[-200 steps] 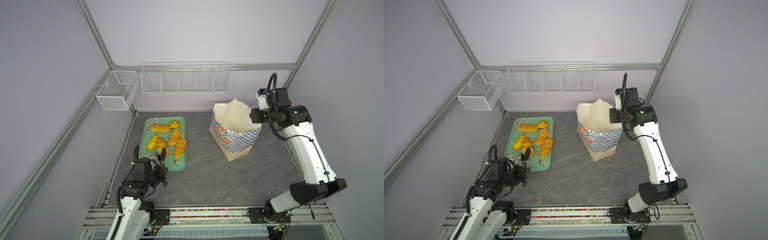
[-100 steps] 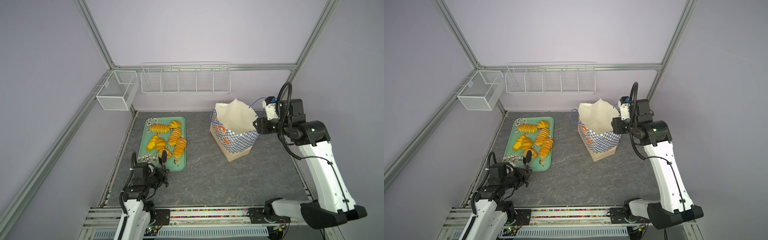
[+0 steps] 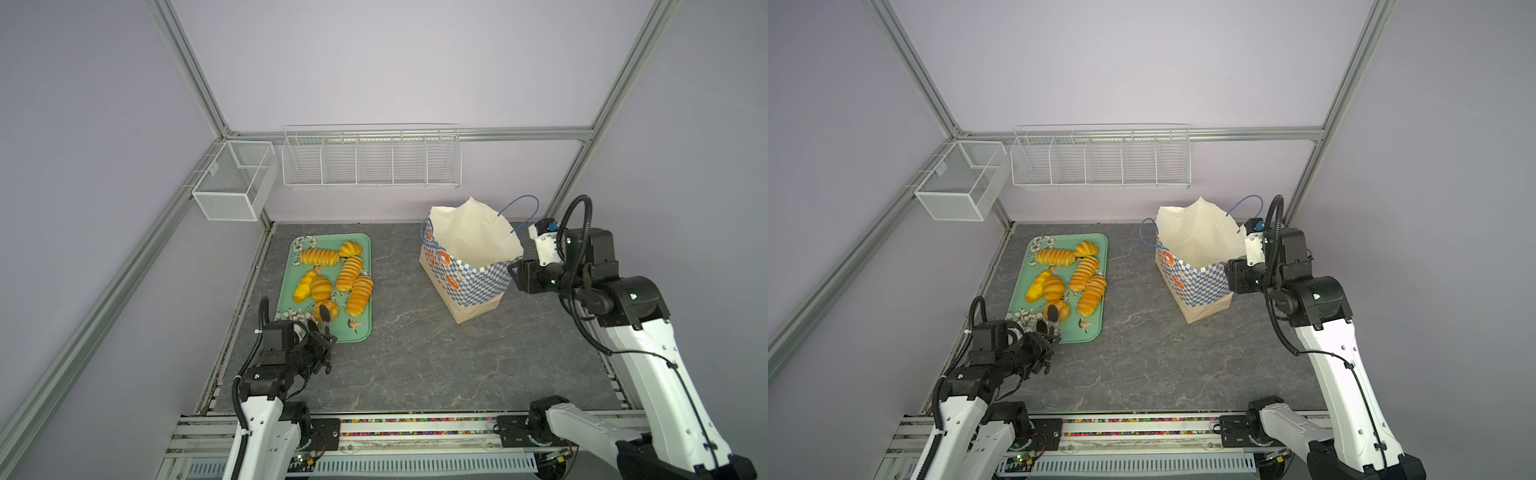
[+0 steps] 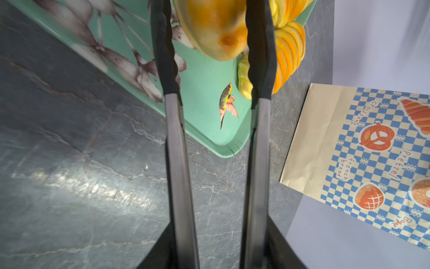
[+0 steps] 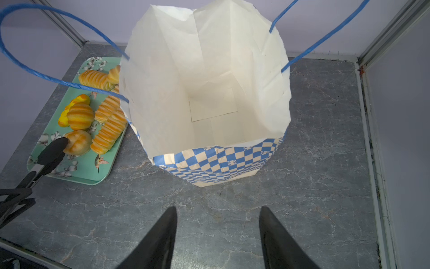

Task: Take the fake bread out of the paper bag
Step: 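Open the tongs on the tray with the left gripper while the right arm withdraws, then move the tongs beside the tray and drop them with the left gripper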

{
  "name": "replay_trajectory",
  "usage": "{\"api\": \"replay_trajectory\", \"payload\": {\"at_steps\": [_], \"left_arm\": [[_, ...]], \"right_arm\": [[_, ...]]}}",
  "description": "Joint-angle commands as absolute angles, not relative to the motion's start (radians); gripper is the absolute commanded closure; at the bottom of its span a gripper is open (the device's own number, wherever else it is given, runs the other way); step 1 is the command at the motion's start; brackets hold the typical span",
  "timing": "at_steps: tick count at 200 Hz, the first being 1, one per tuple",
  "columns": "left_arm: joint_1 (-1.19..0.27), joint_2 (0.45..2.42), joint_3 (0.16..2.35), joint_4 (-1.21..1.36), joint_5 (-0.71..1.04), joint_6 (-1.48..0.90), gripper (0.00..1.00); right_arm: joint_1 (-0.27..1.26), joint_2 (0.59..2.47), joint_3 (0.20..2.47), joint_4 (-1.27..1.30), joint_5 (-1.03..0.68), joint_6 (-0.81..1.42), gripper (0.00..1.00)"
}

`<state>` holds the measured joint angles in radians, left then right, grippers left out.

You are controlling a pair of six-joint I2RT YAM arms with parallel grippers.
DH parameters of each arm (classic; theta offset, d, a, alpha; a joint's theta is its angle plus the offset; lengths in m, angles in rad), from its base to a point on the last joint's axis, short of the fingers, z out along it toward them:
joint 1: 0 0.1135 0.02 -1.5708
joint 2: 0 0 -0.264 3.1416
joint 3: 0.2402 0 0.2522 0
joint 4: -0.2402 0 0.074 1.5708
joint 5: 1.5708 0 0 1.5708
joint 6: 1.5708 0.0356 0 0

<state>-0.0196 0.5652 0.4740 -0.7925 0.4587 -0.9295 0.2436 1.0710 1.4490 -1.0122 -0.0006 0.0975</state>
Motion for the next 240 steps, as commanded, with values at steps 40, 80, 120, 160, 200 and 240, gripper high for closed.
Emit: {"api": "replay_trajectory", "payload": {"at_steps": [40,80,120,160,200,240], "left_arm": [[-0.014,0.495,0.59,-0.916,0.413,-0.886,0.69],[-0.018,0.523,0.685,-0.96,0.407,-0.812,0.83],[-0.189,0.656,0.808,-0.933,0.301,-0.76,0.89],[-0.487,0.847,0.91,-0.827,0.092,-0.76,0.9],[-0.739,1.095,1.017,-0.712,-0.075,-0.696,0.9],[-0.864,1.318,1.041,-0.549,-0.108,-0.689,0.84]], "right_arm": [[0.24,1.004,1.342,-0.986,0.0,0.125,0.41],[0.239,0.932,1.255,-0.949,0.002,0.159,0.41],[0.24,0.816,1.111,-0.854,0.088,0.18,0.41],[0.239,0.722,1.0,-0.783,0.181,0.211,0.39],[0.239,0.657,0.842,-0.661,0.235,0.205,0.33],[0.24,0.616,0.667,-0.506,0.276,0.286,0.21]]}}
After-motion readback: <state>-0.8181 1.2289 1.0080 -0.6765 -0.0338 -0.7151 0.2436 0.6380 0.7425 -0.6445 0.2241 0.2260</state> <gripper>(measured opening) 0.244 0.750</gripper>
